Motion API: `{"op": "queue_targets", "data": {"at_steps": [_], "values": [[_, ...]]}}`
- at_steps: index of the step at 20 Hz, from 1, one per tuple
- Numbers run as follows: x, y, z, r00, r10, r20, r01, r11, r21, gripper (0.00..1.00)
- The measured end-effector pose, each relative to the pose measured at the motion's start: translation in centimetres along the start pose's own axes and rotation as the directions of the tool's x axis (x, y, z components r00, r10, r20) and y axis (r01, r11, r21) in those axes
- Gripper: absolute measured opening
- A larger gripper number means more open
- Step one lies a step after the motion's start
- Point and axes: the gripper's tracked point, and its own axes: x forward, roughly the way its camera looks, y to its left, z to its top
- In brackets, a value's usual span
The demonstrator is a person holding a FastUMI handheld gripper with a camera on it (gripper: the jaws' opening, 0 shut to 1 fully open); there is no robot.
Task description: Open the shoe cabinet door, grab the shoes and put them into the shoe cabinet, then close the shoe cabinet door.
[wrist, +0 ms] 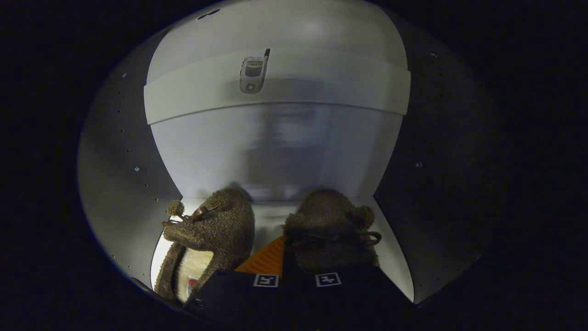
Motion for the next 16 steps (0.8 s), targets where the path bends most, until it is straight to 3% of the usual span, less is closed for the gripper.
{"op": "queue_targets", "data": {"at_steps": [3, 5, 8, 12, 16], "values": [[-0.9, 0.2, -0.2, 1.0, 0.006, -0.019, -0.006, 1.0, 0.0, 0.27], [-1.8, 0.1, -0.3, 1.0, 0.004, -0.026, -0.004, 1.0, 0.003, 0.53], [-3.4, -0.4, -0.5, 0.999, 0.001, -0.044, -0.001, 1.0, 0.008, 0.76], [-6.4, 0.0, -0.8, 0.997, 0.04, -0.071, -0.04, 0.999, 0.007, 0.96], [-10.4, -0.1, -0.2, 0.999, 0.044, -0.025, -0.043, 0.999, 0.015, 0.97]]}}
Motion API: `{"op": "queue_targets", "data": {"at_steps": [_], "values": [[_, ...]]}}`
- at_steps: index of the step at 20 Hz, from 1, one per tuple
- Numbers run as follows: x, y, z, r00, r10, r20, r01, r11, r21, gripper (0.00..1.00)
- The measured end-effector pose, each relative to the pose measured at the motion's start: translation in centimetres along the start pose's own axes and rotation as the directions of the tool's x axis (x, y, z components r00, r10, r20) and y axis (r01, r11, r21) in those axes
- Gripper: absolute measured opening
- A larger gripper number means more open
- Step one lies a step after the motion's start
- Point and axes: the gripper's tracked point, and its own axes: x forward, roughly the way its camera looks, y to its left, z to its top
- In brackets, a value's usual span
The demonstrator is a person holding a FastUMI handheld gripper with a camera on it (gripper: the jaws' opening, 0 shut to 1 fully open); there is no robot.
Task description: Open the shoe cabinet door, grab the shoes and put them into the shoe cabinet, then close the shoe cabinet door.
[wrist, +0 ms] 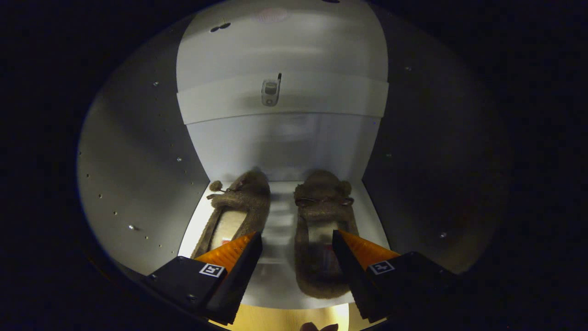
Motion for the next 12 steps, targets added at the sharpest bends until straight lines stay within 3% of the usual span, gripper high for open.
{"op": "queue_targets", "data": {"at_steps": [5, 12], "values": [[-6.6, 0.8, 2.2, 0.969, 0.027, 0.246, -0.027, 1.0, -0.005, 0.97], [-19.3, 1.6, 2.3, 0.839, -0.002, 0.545, 0.016, 1.0, -0.021, 0.97]]}}
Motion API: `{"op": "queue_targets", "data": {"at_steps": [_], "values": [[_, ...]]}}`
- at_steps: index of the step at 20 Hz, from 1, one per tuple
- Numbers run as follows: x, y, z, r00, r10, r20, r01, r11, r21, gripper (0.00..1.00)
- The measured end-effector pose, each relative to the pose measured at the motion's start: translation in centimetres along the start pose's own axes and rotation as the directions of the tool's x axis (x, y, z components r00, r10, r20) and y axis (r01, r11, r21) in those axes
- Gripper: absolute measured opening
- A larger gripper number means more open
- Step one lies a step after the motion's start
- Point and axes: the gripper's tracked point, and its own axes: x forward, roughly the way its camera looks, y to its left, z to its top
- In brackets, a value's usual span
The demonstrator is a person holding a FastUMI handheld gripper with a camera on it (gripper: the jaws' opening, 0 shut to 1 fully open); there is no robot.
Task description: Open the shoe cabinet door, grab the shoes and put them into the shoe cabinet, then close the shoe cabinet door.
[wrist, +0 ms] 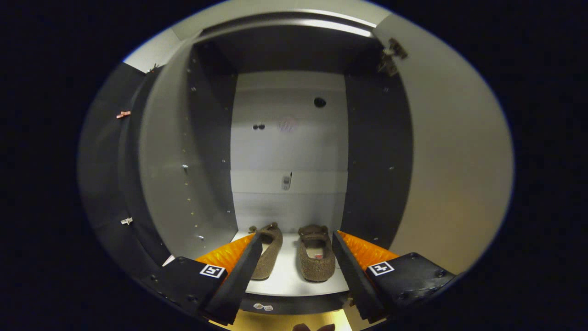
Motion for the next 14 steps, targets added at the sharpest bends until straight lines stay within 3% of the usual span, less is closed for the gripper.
{"op": "queue_targets", "data": {"at_steps": [7, 14], "values": [[-10.9, 0.6, 1.0, 0.996, 0.01, 0.084, -0.013, 0.999, 0.031, 0.97], [-22.2, -0.3, -0.2, 0.993, 0.092, 0.077, -0.095, 0.995, 0.031, 0.98]]}}
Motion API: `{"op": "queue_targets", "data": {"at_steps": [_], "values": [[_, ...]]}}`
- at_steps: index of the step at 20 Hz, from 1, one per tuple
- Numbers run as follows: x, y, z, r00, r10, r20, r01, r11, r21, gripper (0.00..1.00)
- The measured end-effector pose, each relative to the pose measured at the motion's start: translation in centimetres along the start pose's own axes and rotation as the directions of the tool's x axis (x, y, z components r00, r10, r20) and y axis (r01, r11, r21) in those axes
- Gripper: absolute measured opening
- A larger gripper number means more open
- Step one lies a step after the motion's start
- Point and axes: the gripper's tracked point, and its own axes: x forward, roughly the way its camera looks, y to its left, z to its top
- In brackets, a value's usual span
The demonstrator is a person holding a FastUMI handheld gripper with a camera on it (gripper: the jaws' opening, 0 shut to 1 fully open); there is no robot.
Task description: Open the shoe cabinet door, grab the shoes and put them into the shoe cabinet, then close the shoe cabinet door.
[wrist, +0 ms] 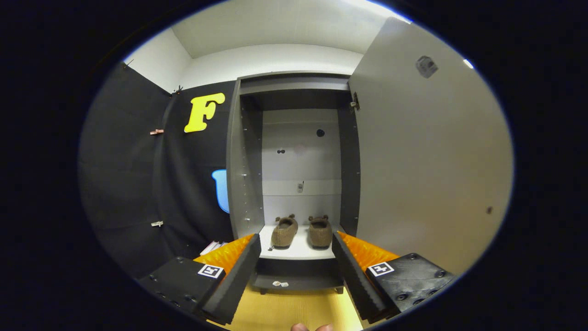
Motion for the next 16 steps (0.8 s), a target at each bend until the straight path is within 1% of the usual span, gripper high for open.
{"op": "queue_targets", "data": {"at_steps": [3, 5, 8, 11, 13, 16], "values": [[-4.7, -1.5, 0.1, 1.0, 0.0, -0.008, 0.0, 1.0, 0.011, 0.98], [-7.3, -3.1, 0.0, 0.999, -0.021, -0.024, 0.021, 1.0, 0.017, 0.98], [-10.8, -6.9, 0.7, 0.997, -0.073, -0.028, 0.074, 0.997, 0.03, 0.98], [-13.8, -12.3, 1.5, 0.986, -0.163, -0.038, 0.164, 0.985, 0.044, 0.98], [-14.7, -15.9, 1.4, 0.967, -0.251, -0.036, 0.252, 0.967, 0.037, 0.98], [-15.3, -21.1, 1.2, 0.935, -0.351, -0.05, 0.352, 0.936, 0.011, 0.97]]}}
